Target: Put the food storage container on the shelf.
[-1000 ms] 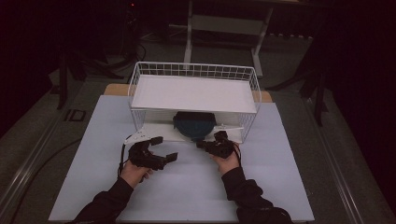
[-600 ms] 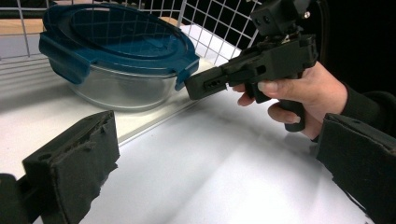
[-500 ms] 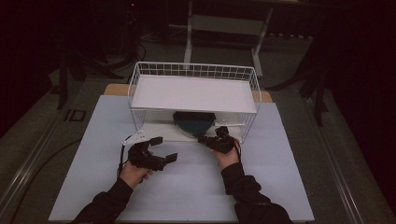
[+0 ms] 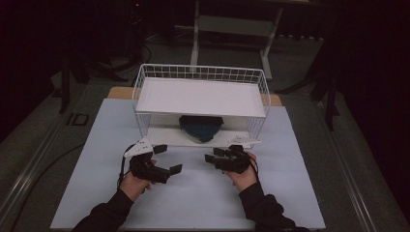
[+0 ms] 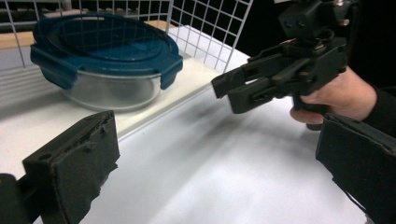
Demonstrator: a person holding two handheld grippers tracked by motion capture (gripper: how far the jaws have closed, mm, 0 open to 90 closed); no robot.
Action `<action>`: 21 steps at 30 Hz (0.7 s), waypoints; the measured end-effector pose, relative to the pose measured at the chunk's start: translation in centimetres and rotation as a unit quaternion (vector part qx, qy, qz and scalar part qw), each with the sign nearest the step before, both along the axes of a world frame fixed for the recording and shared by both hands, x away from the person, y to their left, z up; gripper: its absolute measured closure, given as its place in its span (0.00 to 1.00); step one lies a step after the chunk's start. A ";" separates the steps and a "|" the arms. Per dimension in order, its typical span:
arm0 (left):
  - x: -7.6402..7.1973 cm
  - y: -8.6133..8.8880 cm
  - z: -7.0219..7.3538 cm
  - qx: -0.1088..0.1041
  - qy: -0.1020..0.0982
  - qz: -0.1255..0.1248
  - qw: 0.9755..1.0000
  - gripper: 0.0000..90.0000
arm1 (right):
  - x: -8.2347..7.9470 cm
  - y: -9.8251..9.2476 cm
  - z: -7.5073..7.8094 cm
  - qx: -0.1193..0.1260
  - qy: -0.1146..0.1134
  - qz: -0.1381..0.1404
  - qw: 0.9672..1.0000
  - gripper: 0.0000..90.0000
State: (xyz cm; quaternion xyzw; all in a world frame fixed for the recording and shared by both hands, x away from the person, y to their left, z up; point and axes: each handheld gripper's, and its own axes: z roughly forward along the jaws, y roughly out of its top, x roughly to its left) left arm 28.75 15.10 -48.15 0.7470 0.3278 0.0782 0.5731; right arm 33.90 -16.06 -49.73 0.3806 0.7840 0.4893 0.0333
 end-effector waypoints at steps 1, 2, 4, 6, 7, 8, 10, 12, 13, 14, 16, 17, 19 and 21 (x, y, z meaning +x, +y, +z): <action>0.0 0.0 0.0 0.000 0.000 0.000 1.000 0.00 | 0.0 0.0 0.0 0.000 0.000 0.000 1.000 0.47; -0.2 0.0 0.0 0.002 0.001 -0.001 1.000 0.00 | -0.7 -0.3 0.0 0.005 -0.004 -0.003 1.000 0.40; -0.3 0.0 0.0 0.002 0.000 -0.003 1.000 0.00 | -1.3 -0.5 0.0 0.005 -0.008 -0.006 1.000 0.30; -0.7 0.1 0.1 0.008 -0.005 -0.005 1.000 0.00 | -1.8 -0.8 0.1 0.008 -0.014 -0.009 1.000 0.23; -0.7 0.1 0.1 0.008 -0.005 -0.005 1.000 0.00 | -1.8 -0.8 0.1 0.008 -0.014 -0.009 1.000 0.23; -0.9 0.2 0.1 0.007 -0.006 -0.005 1.000 0.00 | -1.9 -1.0 0.1 0.009 -0.015 -0.012 1.000 0.20; -1.2 0.3 0.0 0.005 -0.007 -0.007 1.000 0.00 | -2.3 -1.5 0.2 0.015 -0.012 -0.014 1.000 0.18; -1.6 0.3 -0.3 0.010 -0.006 -0.012 1.000 0.00 | -3.0 -2.0 -0.1 0.001 -0.015 -0.017 1.000 0.18; -1.6 0.3 -0.3 0.010 -0.006 -0.012 1.000 0.00 | -3.0 -2.0 -0.1 0.001 -0.015 -0.017 1.000 0.18; -1.9 0.2 -0.5 0.013 -0.002 -0.016 1.000 0.00 | -3.5 -2.5 -0.3 -0.004 -0.016 -0.017 1.000 0.18; -2.0 0.2 -0.7 0.016 -0.001 -0.019 1.000 0.00 | -3.7 -2.8 -0.4 -0.004 -0.017 -0.017 1.000 0.18; -2.0 0.1 -0.8 0.019 -0.002 -0.021 1.000 0.00 | -4.1 -3.1 -0.4 -0.005 -0.022 -0.017 1.000 0.18; -2.1 0.1 -0.9 0.020 -0.003 -0.023 1.000 0.00 | -4.5 -3.7 -0.5 -0.007 -0.027 -0.021 0.999 0.19; -2.1 0.1 -1.0 0.018 -0.003 -0.024 1.000 0.00 | -4.8 -4.0 -0.6 -0.013 -0.028 -0.021 0.999 0.19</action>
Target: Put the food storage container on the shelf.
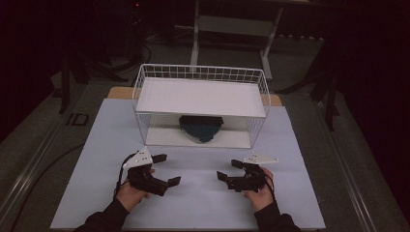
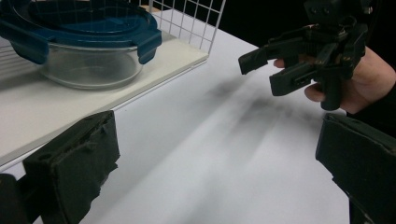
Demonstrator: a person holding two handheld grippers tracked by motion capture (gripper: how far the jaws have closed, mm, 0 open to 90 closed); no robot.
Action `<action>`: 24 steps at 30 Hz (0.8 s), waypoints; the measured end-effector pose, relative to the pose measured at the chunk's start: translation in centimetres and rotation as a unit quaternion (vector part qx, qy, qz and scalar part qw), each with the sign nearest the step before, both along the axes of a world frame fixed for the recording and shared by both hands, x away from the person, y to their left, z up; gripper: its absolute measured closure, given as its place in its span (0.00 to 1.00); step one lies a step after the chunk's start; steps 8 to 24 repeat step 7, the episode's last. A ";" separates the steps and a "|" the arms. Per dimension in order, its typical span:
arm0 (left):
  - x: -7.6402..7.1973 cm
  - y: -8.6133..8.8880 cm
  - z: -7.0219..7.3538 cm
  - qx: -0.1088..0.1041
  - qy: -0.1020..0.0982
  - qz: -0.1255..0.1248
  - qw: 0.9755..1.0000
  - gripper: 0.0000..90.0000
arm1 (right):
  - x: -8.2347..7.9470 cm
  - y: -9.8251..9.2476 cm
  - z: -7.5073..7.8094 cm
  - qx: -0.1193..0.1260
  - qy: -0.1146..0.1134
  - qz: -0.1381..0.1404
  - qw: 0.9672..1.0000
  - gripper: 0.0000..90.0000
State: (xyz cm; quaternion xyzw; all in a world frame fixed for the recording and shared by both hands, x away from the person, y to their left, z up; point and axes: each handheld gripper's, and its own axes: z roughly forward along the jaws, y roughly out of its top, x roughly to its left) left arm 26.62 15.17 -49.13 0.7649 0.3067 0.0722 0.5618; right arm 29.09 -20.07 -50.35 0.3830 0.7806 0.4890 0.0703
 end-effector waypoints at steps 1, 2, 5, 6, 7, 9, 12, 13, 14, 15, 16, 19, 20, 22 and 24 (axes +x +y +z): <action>0.0 0.0 0.0 0.000 0.000 -0.001 1.000 0.00 | -0.3 -0.4 -0.1 -0.005 -0.004 -0.003 1.000 0.19; 0.0 0.0 0.0 0.000 0.000 -0.001 1.000 0.00 | -0.3 -0.4 -0.1 -0.005 -0.004 -0.003 1.000 0.19; -0.1 -0.2 -0.1 0.002 -0.002 -0.005 1.000 0.00 | -0.3 -1.1 0.1 0.003 -0.009 -0.011 1.000 0.19; -0.1 -0.2 0.0 0.001 -0.004 -0.006 1.000 0.00 | -0.3 -1.2 0.1 0.003 -0.010 -0.013 1.000 0.19; -0.1 -0.3 0.0 0.003 -0.004 -0.006 1.000 0.00 | -0.3 -1.2 0.1 0.003 -0.010 -0.013 1.000 0.19; -0.1 -0.3 0.0 0.003 -0.004 -0.006 1.000 0.00 | -0.3 -1.2 0.1 0.003 -0.010 -0.013 1.000 0.19; -0.1 -0.3 0.0 0.003 -0.004 -0.006 1.000 0.00 | -0.3 -1.2 0.1 0.003 -0.010 -0.013 1.000 0.19; -0.1 -0.3 0.0 0.003 -0.004 -0.006 1.000 0.00 | -0.3 -1.2 0.1 0.003 -0.010 -0.013 1.000 0.19; -0.1 -0.3 0.0 0.003 -0.004 -0.006 1.000 0.00 | -0.3 -1.2 0.1 0.003 -0.010 -0.013 1.000 0.19; -0.1 -0.3 0.0 0.003 -0.004 -0.006 1.000 0.00 | -0.3 -1.2 0.1 0.003 -0.010 -0.013 1.000 0.19; -0.1 -0.3 0.0 0.003 -0.004 -0.006 1.000 0.00 | -0.3 -1.2 0.1 0.003 -0.010 -0.013 1.000 0.19; -0.1 -0.3 0.0 0.003 -0.004 -0.006 1.000 0.00 | -0.3 -1.2 0.1 0.003 -0.010 -0.013 1.000 0.19; -0.1 -0.3 0.0 0.003 -0.004 -0.006 1.000 0.00 | -0.3 -1.2 0.1 0.003 -0.010 -0.013 1.000 0.19; -0.1 -0.3 0.0 0.003 -0.004 -0.006 1.000 0.00 | -0.3 -1.2 0.1 0.003 -0.010 -0.013 1.000 0.19; -0.1 -0.3 0.0 0.003 -0.004 -0.006 1.000 0.00 | -0.3 -1.2 0.1 0.003 -0.010 -0.013 1.000 0.19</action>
